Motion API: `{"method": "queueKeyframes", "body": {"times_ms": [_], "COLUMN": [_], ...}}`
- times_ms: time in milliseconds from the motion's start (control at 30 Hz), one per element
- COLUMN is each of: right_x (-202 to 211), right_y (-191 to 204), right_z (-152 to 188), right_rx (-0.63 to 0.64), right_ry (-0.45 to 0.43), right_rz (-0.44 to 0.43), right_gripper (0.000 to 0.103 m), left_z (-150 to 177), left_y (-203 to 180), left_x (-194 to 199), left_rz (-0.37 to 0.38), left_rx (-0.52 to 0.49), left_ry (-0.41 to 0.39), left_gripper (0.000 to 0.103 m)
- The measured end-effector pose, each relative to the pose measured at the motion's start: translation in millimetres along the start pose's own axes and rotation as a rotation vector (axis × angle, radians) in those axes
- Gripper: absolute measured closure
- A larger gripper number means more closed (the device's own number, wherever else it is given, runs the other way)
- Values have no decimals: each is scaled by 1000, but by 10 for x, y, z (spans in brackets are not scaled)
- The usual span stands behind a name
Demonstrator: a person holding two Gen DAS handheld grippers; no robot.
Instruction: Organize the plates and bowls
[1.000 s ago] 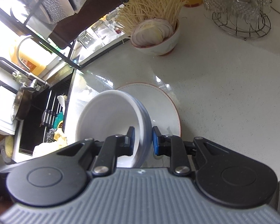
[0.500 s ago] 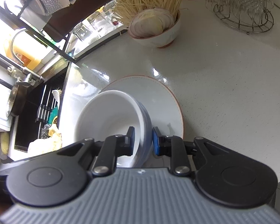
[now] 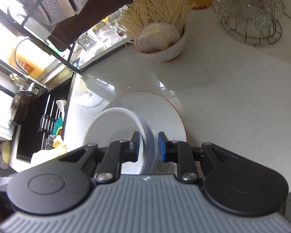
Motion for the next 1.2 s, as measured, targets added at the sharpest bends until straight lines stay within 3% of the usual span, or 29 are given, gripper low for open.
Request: {"method": "queueKeyframes", "body": {"times_ms": [533,1200], "right_x": [922,2003], "right_y": [117,-54], "right_z": [-176,431], "right_rx": [66,180], "right_ry": [-198,-334], "right_rz": [-71,-101], "right_gripper": [79,79], "left_z": [-39,728], "left_y": [-477,-1103], "left_x": [840,1729], "left_rz": [-81,-119], "left_rx": [-84,-133], "left_ry": [-153,-285], "left_gripper": [36,36]}}
Point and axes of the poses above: each gripper's, at about its wrist camera, not at the fingertips, and x roughly against the way its jaws point, y to its left, z to its underside, the point moved 9 cm from there along -x, roughly the way its jaws point, and after that the axes turned 14 degrees about z, right-handed, at the moved point
